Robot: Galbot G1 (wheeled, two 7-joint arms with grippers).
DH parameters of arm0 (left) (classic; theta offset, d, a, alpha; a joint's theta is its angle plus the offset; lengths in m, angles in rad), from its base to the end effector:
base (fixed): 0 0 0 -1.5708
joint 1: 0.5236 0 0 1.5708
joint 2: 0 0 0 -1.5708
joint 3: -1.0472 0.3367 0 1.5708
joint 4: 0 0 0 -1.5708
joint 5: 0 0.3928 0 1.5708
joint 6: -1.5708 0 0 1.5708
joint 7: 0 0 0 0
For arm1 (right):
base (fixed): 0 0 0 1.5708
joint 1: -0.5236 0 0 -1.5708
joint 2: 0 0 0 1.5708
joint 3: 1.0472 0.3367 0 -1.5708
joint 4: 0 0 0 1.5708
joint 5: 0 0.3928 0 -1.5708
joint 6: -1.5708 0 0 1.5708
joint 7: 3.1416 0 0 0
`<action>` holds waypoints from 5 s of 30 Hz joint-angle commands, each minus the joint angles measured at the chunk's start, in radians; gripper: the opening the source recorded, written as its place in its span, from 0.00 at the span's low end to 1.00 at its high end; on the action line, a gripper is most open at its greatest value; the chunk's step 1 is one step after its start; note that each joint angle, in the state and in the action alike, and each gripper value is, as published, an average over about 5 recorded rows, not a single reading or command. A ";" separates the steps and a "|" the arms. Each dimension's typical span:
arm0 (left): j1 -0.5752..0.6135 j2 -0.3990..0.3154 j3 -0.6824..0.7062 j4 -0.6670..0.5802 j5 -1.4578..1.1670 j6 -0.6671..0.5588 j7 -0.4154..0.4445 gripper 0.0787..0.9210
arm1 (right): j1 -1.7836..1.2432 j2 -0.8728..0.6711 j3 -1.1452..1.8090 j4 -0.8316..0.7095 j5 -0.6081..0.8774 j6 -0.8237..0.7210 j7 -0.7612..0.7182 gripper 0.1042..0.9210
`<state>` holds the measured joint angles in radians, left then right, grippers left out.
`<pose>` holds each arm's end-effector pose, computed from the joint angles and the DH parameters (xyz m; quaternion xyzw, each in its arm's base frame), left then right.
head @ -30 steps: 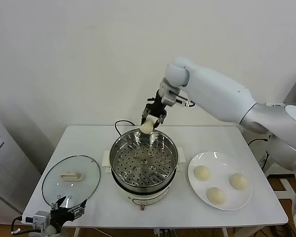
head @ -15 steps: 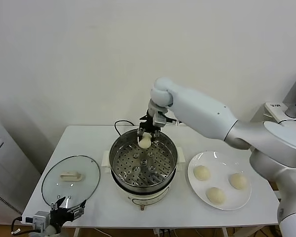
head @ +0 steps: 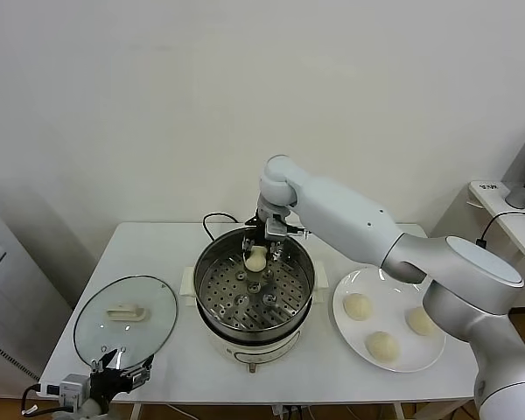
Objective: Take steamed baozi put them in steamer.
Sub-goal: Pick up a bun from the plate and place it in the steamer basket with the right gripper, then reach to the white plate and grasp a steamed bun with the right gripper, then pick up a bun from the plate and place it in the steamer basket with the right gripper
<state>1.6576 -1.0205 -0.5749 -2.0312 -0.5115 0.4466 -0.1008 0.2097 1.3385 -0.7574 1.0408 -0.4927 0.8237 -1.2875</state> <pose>0.2141 0.1002 -0.3070 -0.0479 -0.9494 -0.0325 0.3086 0.5965 0.1928 -0.0918 -0.6676 0.0654 -0.7370 0.0830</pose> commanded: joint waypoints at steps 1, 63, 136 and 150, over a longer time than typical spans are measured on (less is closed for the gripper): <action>0.001 0.000 0.000 0.000 0.000 -0.001 0.001 0.88 | -0.011 0.005 0.015 -0.002 -0.008 0.049 0.004 0.59; 0.017 -0.016 -0.014 -0.010 -0.004 -0.005 0.000 0.88 | 0.081 -0.543 -0.474 0.007 0.790 -0.829 0.123 0.88; 0.018 -0.033 -0.013 -0.009 0.025 0.003 -0.006 0.88 | 0.765 -0.359 -0.801 0.249 1.482 -1.110 0.200 0.43; 0.019 -0.036 -0.005 -0.007 0.034 0.001 -0.007 0.88 | 0.608 -0.216 -0.738 0.357 1.553 -1.262 0.450 0.42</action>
<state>1.6768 -1.0564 -0.5799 -2.0376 -0.4790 0.4476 -0.1076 0.8513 1.0331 -1.4940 1.3384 0.9582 -0.3405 -0.9783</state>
